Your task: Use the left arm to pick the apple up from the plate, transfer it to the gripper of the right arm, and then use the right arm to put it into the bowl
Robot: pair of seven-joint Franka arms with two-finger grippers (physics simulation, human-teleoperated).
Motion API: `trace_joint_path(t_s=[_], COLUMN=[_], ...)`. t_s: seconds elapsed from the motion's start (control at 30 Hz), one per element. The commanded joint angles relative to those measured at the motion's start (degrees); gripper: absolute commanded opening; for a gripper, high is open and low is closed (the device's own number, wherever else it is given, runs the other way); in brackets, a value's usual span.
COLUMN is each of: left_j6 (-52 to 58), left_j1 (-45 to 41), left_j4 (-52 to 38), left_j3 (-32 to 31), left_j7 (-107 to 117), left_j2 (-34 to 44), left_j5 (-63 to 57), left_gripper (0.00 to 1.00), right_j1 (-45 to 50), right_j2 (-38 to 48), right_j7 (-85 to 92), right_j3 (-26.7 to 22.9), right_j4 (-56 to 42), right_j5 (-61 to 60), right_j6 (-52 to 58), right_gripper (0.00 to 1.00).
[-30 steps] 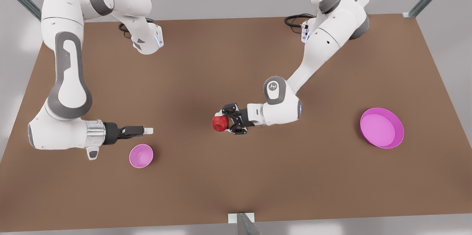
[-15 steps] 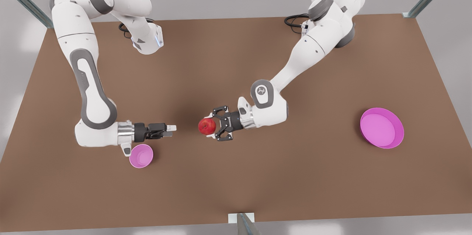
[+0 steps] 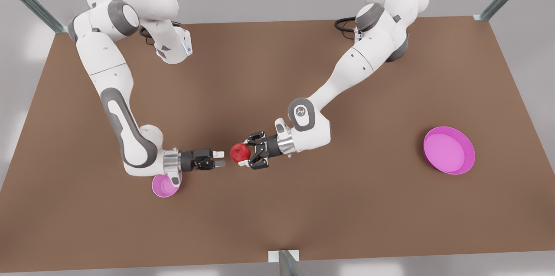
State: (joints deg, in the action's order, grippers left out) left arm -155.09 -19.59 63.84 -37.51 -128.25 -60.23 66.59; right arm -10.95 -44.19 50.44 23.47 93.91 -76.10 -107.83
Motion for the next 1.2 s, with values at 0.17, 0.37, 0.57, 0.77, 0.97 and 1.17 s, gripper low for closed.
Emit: trace_joint_path(t_s=[0.17,0.37,0.57,0.77,0.97,1.17], left_j6=[0.1,0.1,0.1,0.2,0.2,0.2], left_j1=[-0.1,-1.1,-1.1,-1.1,-1.1,-1.1], left_j4=[0.1,0.1,0.1,0.1,0.1,0.2], left_j3=[0.1,0.2,0.3,0.3,0.3,0.4], left_j7=[-18.4,-18.4,-18.2,-16.9,-16.8,-12.4], left_j2=[0.0,-0.4,-0.4,0.0,0.2,0.8], left_j5=[4.1,7.8,7.8,7.5,7.3,7.1], left_gripper=[0.7,0.7,0.84,0.84,0.84,1.0], right_j1=[0.9,3.7,3.7,4.3,4.4,4.2], right_j2=[-0.6,-0.6,-1.7,-2.8,-2.7,-2.7], right_j7=[32.8,33.7,34.6,36.1,37.0,36.8], right_j3=[1.3,1.3,1.3,1.3,1.3,1.3], right_j4=[0.0,0.0,0.2,0.7,1.1,1.0], right_j5=[-10.1,-14.3,-14.4,-14.5,-14.7,-14.7], right_j6=[8.3,6.1,5.9,5.8,5.7,5.4], right_gripper=[1.0,1.0,1.0,1.0,0.78,0.72])
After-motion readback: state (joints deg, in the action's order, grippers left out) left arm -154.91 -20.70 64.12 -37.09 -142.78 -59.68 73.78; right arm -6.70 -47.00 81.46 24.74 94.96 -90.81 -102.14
